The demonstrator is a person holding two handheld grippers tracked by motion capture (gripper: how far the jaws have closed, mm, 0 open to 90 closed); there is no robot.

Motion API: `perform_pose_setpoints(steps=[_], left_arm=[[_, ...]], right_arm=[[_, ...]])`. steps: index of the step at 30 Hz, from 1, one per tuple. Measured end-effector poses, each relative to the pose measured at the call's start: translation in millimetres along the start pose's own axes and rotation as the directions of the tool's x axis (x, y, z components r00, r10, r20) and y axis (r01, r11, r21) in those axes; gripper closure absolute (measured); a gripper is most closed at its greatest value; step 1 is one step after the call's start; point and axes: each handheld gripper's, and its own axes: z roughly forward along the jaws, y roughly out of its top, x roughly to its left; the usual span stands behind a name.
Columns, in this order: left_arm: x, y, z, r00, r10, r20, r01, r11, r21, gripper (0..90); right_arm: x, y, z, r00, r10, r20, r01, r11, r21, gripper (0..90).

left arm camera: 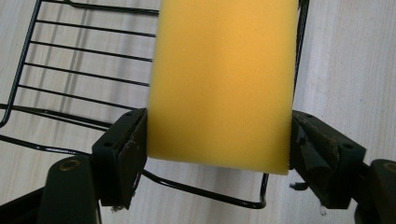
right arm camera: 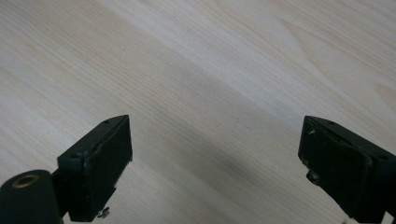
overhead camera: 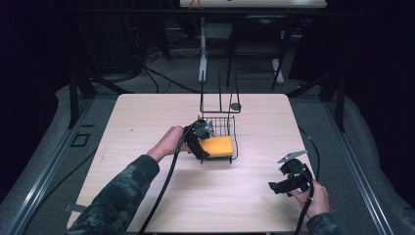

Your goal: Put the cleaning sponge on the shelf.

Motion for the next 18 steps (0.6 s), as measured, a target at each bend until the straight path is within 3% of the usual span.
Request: perform_pose_setpoints(steps=[8, 12, 18], left_arm=[[0.8, -3.2, -4.0, 0.9989, -0.048, -0.004, 0.047, 0.9977, -0.049, 15.1], [0.3, -6.6, -10.8, 0.996, -0.089, -0.008, 0.088, 0.9917, -0.094, 13.3], [-1.9, -12.8, -22.5, 0.993, -0.116, -0.024, 0.112, 0.9851, -0.131, 9.2]], right_arm=[[-0.1, -0.1, -0.1, 1.0, 0.0, 0.004, 0.0, 1.0, -0.003, 9.3], [0.0, 0.0, -0.3, 1.0, -0.003, 0.007, 0.003, 1.0, -0.005, 9.3], [0.2, 0.3, -1.4, 1.0, -0.006, 0.008, 0.006, 1.0, 0.0, 9.3]])
